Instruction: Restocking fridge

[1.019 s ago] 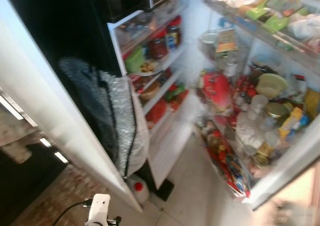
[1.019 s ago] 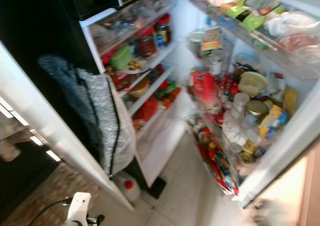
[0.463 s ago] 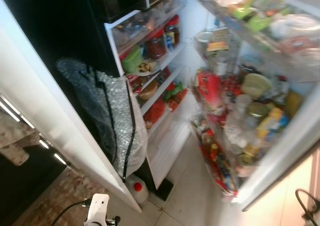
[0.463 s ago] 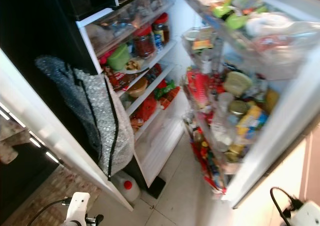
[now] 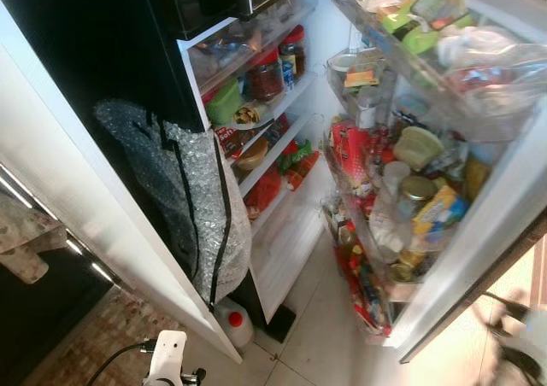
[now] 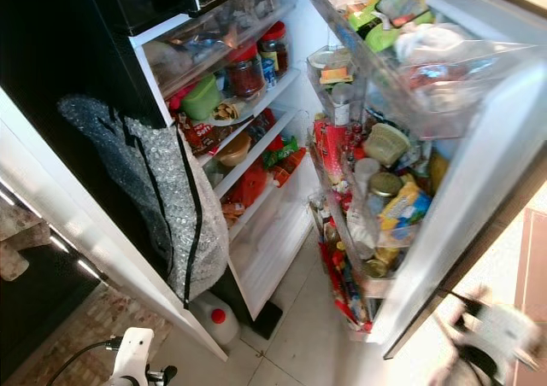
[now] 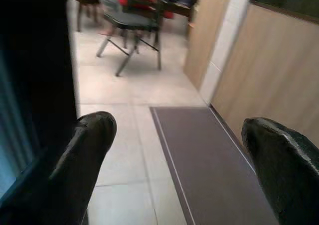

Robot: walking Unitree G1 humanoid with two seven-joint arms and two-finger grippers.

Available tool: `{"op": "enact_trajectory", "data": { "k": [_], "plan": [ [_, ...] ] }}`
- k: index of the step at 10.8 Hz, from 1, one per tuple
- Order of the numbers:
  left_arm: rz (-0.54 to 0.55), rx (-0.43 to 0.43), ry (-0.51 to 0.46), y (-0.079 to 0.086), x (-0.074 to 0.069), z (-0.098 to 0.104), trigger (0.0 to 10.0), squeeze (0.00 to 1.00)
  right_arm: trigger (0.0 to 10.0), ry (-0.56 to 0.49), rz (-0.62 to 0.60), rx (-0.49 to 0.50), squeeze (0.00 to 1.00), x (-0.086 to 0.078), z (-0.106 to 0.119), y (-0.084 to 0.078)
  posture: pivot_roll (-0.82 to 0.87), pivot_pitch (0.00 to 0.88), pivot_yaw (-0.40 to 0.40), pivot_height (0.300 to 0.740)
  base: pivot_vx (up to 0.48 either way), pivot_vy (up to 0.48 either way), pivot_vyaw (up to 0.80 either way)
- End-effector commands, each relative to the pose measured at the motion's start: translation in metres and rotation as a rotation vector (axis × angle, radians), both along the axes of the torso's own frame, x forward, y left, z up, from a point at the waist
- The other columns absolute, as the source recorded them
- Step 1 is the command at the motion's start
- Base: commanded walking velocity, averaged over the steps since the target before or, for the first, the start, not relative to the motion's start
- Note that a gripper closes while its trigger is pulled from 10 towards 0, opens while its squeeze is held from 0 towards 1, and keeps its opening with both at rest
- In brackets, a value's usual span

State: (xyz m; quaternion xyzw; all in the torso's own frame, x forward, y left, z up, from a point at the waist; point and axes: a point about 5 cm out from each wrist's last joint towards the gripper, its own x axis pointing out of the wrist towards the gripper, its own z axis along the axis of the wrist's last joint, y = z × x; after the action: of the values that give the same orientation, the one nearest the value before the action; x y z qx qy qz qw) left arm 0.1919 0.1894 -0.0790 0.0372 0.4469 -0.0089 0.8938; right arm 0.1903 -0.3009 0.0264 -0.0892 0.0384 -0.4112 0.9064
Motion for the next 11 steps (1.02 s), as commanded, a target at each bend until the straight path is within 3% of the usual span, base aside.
{"op": "enact_trajectory", "data": {
  "k": [1,5,8,11],
  "plan": [
    [-0.008,0.016,0.014,0.006,-0.003,-0.001,10.0,0.0,10.0,0.005,0.02,-0.008,0.0,0.001,0.001,0.004,-0.26,0.0,0.113,0.74,0.0,0.0,0.0],
    [-0.012,0.019,0.013,0.007,-0.002,0.0,10.0,0.0,10.0,-0.019,-0.025,-0.02,0.0,-0.002,0.011,0.003,-0.27,0.0,0.12,0.74,0.0,0.0,0.0],
    [-0.017,0.02,0.014,0.008,-0.002,0.0,10.0,0.0,10.0,-0.027,0.184,0.019,0.0,0.021,0.016,0.024,-0.26,0.0,0.122,0.74,0.0,0.0,0.0],
    [-0.018,0.02,0.014,0.008,-0.002,0.0,10.0,0.0,10.0,-0.029,0.349,0.037,0.0,0.031,0.019,0.043,-0.26,0.0,0.124,0.74,0.0,0.0,0.0]
  ]
}}
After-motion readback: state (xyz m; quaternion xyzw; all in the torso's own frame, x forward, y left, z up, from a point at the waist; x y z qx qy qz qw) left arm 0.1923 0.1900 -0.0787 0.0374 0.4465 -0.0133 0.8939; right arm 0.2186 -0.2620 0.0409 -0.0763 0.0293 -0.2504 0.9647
